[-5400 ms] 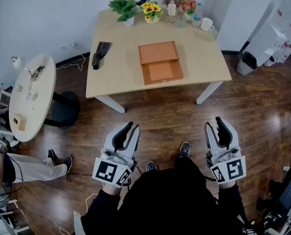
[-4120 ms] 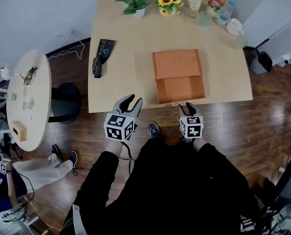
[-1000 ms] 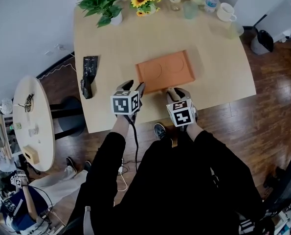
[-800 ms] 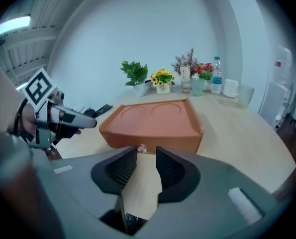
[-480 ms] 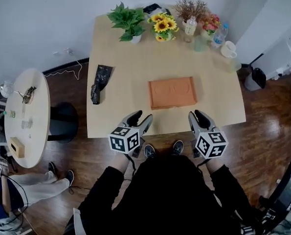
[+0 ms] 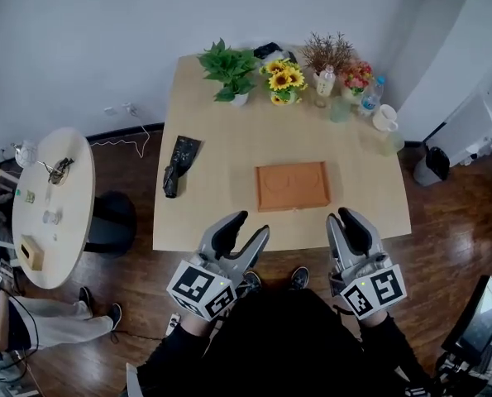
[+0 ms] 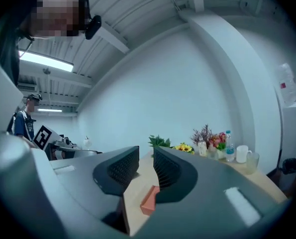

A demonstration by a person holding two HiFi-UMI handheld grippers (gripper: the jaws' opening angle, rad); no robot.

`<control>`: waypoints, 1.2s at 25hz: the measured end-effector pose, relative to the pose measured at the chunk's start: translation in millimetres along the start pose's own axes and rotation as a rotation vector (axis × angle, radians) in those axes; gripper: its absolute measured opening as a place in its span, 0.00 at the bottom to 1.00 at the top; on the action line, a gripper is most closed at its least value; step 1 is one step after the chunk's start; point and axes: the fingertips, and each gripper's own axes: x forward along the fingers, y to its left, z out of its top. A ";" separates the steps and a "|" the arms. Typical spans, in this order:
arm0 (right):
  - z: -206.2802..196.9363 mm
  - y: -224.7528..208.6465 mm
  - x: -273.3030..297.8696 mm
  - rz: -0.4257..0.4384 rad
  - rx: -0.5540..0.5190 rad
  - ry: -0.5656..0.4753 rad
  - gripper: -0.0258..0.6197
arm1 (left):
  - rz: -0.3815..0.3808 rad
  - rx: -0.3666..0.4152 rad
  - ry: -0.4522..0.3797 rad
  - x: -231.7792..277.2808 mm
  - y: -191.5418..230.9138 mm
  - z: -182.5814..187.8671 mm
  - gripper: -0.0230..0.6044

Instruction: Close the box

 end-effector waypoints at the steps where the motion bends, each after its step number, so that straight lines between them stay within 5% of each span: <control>1: 10.5 3.8 -2.6 0.011 -0.010 -0.030 0.18 | -0.015 0.030 -0.038 -3.5 -11.0 12.4 0.34; 7: 45.3 22.7 -12.9 0.059 -0.074 -0.137 0.18 | -0.066 0.206 -0.188 -14.4 -61.4 59.4 0.34; 30: 40.3 32.2 -10.6 0.098 -0.117 -0.116 0.18 | -0.049 0.194 -0.140 0.0 -53.6 43.5 0.34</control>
